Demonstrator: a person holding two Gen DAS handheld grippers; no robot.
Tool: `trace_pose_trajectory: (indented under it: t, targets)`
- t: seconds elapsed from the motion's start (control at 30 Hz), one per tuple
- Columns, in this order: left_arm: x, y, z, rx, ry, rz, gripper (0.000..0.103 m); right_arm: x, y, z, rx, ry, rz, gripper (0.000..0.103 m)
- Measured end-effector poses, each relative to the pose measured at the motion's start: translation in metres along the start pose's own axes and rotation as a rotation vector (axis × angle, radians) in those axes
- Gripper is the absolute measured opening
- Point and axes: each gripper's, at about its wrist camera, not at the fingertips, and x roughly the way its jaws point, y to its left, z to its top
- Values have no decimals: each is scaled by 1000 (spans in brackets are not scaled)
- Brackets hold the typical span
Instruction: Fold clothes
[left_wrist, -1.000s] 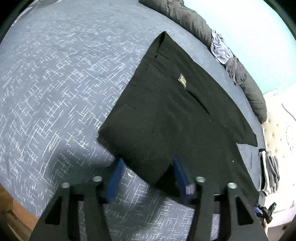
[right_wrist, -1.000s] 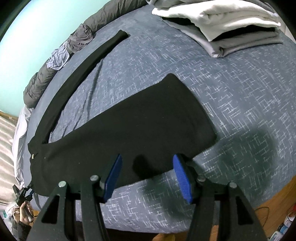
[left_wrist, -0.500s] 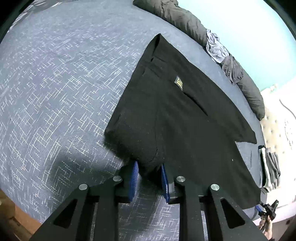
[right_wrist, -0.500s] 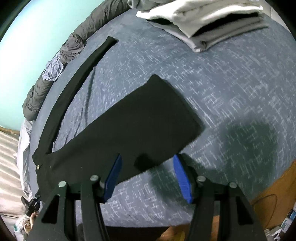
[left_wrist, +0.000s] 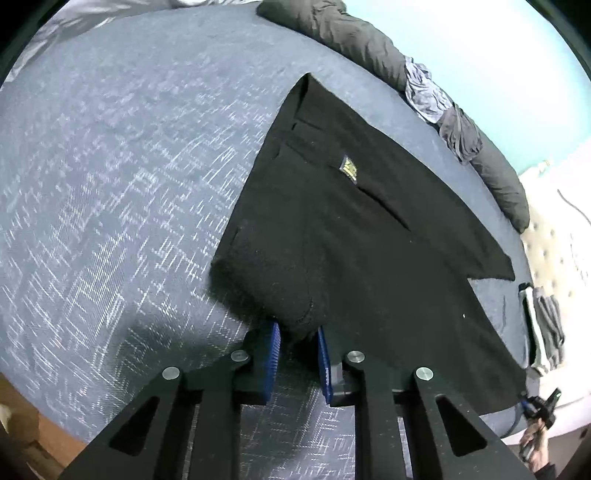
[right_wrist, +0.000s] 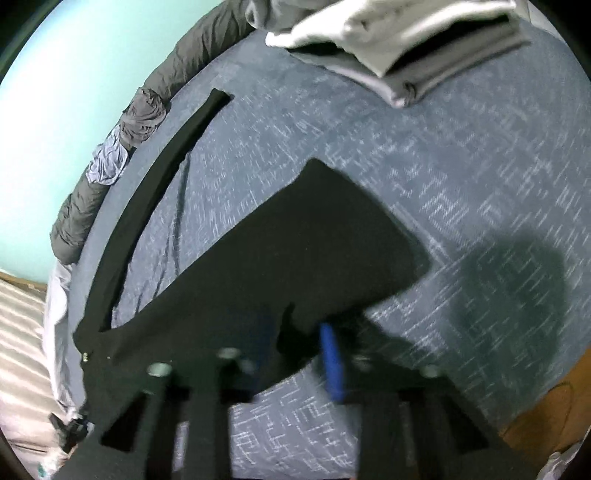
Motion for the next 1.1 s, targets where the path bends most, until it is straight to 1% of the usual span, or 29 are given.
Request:
trace_pose_trajectory:
  t: [0.1, 0.27, 0.33, 0.57, 0.67, 0.83, 0.93, 1.1]
  targets:
    - [-7, -6, 6, 8, -19, -15, 14, -8, 4, 6, -18, -10, 10, 5]
    - [-24, -24, 24, 48, -50, -20, 11, -25, 22, 25, -60, -28, 48, 4]
    - [-30, -31, 33, 49, -63, -32, 10, -30, 34, 34, -76, -33, 44, 4]
    - [-49, -57, 75, 54, -100, -46, 10, -46, 81, 81, -119, -35, 24, 4]
    - [-51, -67, 89, 50, -99, -41, 10, -49, 99, 99, -134, -42, 18, 4]
    - [-43, -77, 118, 37, -103, -43, 10, -42, 123, 133, -142, -55, 21, 4]
    - [-34, -80, 136, 18, -109, -57, 10, -34, 138, 152, -144, -59, 19, 4]
    - [-15, -85, 165, -1, -111, -52, 9, -2, 167, 192, -133, -62, 10, 4]
